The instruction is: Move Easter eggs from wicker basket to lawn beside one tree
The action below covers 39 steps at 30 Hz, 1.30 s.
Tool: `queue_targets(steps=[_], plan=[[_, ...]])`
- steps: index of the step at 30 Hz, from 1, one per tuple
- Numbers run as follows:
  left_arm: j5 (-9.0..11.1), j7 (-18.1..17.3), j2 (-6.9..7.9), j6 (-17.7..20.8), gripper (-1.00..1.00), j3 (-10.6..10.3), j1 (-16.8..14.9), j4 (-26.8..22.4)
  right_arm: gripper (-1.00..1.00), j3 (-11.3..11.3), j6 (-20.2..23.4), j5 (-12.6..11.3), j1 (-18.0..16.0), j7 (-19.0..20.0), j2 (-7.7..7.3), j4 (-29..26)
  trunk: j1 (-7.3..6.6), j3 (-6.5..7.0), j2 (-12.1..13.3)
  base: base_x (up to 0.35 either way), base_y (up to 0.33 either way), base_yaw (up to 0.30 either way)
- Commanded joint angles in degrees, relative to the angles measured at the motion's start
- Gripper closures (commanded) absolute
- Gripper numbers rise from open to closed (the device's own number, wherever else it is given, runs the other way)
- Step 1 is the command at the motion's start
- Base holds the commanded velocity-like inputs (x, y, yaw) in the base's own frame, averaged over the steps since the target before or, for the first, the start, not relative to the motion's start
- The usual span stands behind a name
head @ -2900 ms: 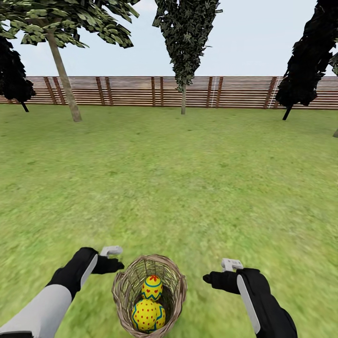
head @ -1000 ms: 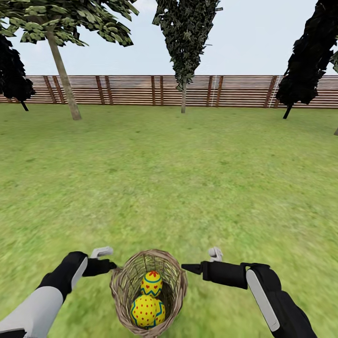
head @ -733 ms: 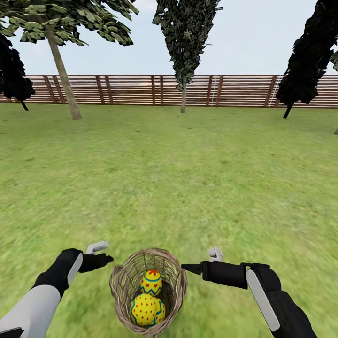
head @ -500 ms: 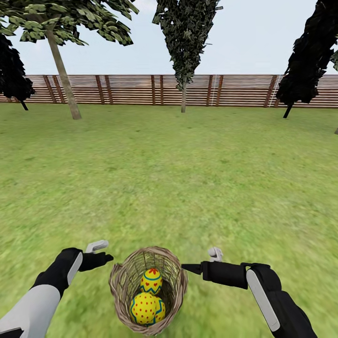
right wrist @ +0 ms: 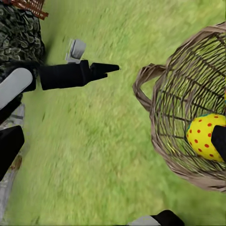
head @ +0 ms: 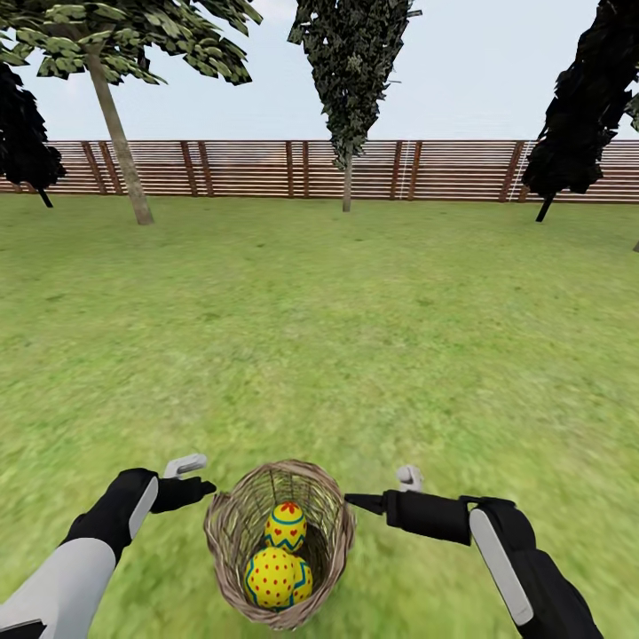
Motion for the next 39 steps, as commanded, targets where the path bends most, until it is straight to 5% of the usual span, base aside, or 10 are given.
queue_targets(steps=[1, 4, 6, 11, 13, 16, 20, 21, 26, 39], plan=[[0.1, -0.2, -0.03, 0.4, -1.0, 0.2, 0.0, 0.0, -1.0, -0.2, 0.3, -0.9, 0.0, 1.8, -0.12, 0.0, 0.22, -0.24, -0.4, 0.0, 0.0, 0.0], [0.1, -0.2, -0.09, 0.4, -1.0, 0.1, 0.0, 0.0, -1.0, -1.1, 0.5, -2.5, -0.1, 6.2, -1.12, -0.3, 0.88, -0.77, -1.6, 0.0, 0.0, 0.0], [0.1, -0.2, -0.11, 0.4, -1.0, 0.1, 0.0, 0.0, -1.0, -3.8, 0.8, -3.2, -1.6, 7.4, -3.97, -0.7, 1.32, -1.13, -2.4, 0.0, 0.0, 0.0], [0.0, -0.2, -0.16, 0.4, -1.0, 0.1, 0.0, 0.0, -1.0, -9.8, 1.4, -3.7, -7.9, 7.7, -7.18, -0.3, 2.42, -2.03, -4.4, 0.0, 0.0, 0.0], [0.0, -0.2, -0.18, 0.4, -1.0, 0.1, 0.0, 0.0, -1.0, -13.1, 1.5, -3.8, -9.6, 7.8, -10.03, -0.1, 2.85, -2.39, -5.3, 0.0, 0.0, 0.0], [0.0, -0.2, -0.16, 0.4, -1.0, 0.1, 0.0, 0.0, -1.0, -22.1, 1.5, -4.0, -10.9, 7.8, -17.51, 3.7, 3.51, -2.93, -6.5, 0.0, 0.0, 0.0], [0.0, -0.2, -0.26, 0.4, -1.0, 0.1, 0.0, 0.0, -1.0, -25.1, 1.4, -8.9, -11.1, 7.8, -22.86, 8.9, 4.39, -3.65, -8.1, 0.0, 0.0, 0.0], [0.0, -0.2, -0.28, 0.4, -1.0, 0.1, 0.0, 0.0, -1.0, -25.3, 1.3, -12.2, -11.1, 7.8, -25.3, 11.6, 4.61, -3.83, -8.5, 0.0, 0.0, 0.0], [0.0, -0.2, -0.28, 0.4, -1.0, 0.1, 0.0, 0.0, -1.0, -25.3, 1.2, -14.6, -11.1, 7.7, -28.11, 15.4, 5.71, -4.72, -10.5, 0.0, 0.0, 0.0], [0.0, -0.2, -0.14, 1.7, -1.0, -0.1, 0.4, -0.1, -1.0, -25.0, 0.5, -13.0, -11.3, 7.0, -28.08, 15.1, 7.24, -5.98, -13.3, 0.0, 0.0, 0.0]])
